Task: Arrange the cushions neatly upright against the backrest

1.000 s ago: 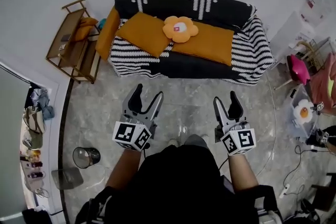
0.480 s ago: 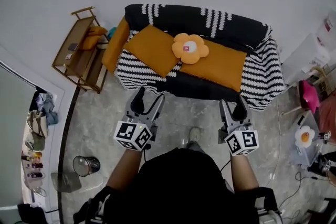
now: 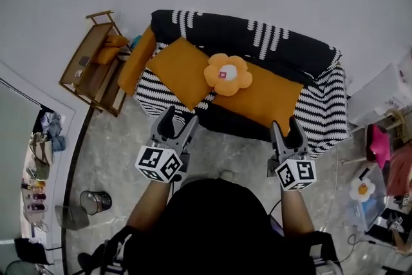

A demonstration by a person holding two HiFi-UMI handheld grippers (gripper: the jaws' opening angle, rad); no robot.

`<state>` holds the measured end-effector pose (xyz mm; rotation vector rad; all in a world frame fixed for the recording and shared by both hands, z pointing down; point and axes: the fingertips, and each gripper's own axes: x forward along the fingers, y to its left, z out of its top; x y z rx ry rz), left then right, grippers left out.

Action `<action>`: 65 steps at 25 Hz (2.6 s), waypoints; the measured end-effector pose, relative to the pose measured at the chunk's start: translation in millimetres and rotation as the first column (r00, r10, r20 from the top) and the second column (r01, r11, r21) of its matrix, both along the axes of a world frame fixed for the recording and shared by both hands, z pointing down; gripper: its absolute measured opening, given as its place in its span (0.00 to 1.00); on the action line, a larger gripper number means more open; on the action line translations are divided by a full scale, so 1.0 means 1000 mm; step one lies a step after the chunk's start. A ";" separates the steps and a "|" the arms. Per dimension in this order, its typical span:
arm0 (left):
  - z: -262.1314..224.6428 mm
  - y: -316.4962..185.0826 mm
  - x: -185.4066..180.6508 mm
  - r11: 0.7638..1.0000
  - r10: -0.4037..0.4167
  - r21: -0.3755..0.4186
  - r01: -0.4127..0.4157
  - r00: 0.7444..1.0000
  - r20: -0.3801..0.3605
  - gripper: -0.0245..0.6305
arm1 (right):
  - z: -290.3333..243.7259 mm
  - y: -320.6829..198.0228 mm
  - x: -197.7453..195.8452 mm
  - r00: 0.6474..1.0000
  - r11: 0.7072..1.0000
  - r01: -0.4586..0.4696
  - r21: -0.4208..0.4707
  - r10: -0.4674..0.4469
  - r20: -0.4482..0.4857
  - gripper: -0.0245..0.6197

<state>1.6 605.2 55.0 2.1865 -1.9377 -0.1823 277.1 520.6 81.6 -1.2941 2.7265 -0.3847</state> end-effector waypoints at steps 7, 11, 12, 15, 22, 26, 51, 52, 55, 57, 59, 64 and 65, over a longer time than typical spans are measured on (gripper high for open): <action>0.006 -0.052 0.016 0.999 0.039 -0.022 -0.038 0.997 0.070 0.55 | 0.003 -0.046 0.001 1.000 1.000 -0.005 -0.003 0.005 -0.001 0.45; 0.012 -0.080 0.003 0.999 0.044 -0.018 -0.043 0.997 0.060 0.55 | 0.009 -0.066 -0.012 1.000 1.000 -0.006 -0.005 0.005 -0.019 0.45; 0.014 -0.089 -0.001 0.999 0.046 -0.016 -0.045 0.998 0.054 0.55 | 0.010 -0.072 -0.015 1.000 1.000 -0.009 -0.002 0.009 -0.027 0.45; 0.021 -0.117 -0.016 0.999 0.052 -0.012 -0.052 0.998 0.038 0.55 | 0.012 -0.094 -0.024 0.999 1.000 -0.027 0.005 0.027 -0.043 0.45; 0.035 -0.208 -0.055 0.996 0.089 -0.016 -0.089 0.995 0.040 0.55 | 0.016 -0.174 -0.060 0.995 0.997 -0.071 -0.001 0.071 -0.069 0.44; 0.043 -0.260 -0.084 0.994 0.108 -0.036 -0.107 0.994 0.032 0.55 | 0.023 -0.224 -0.091 0.993 0.997 -0.075 -0.023 0.073 -0.097 0.44; 0.167 -0.434 -0.162 0.924 0.241 -0.307 -0.227 0.970 0.009 0.55 | 0.164 -0.381 -0.197 0.941 0.966 -0.055 -0.252 -0.035 -0.337 0.45; 0.175 -0.438 -0.162 0.919 0.243 -0.323 -0.228 0.970 0.008 0.55 | 0.174 -0.387 -0.197 0.938 0.962 -0.054 -0.267 -0.043 -0.345 0.45; 0.202 -0.454 -0.159 0.901 0.251 -0.367 -0.232 0.968 0.006 0.55 | 0.206 -0.406 -0.196 0.921 0.951 -0.046 -0.306 -0.078 -0.381 0.45; 0.225 -0.464 -0.159 0.889 0.252 -0.394 -0.232 0.968 -0.001 0.55 | 0.231 -0.418 -0.198 0.906 0.944 -0.033 -0.328 -0.110 -0.409 0.45; 0.250 -0.473 -0.159 0.879 0.246 -0.420 -0.227 0.969 -0.010 0.55 | 0.255 -0.427 -0.201 0.893 0.936 -0.009 -0.352 -0.151 -0.423 0.45; 0.318 -0.493 -0.156 0.849 0.223 -0.485 -0.209 0.974 -0.029 0.55 | 0.317 -0.439 -0.210 0.860 0.907 0.065 -0.416 -0.262 -0.437 0.48; 0.333 -0.495 -0.155 0.838 0.221 -0.504 -0.208 0.975 -0.035 0.55 | 0.331 -0.441 -0.213 0.852 0.900 0.075 -0.430 -0.282 -0.442 0.48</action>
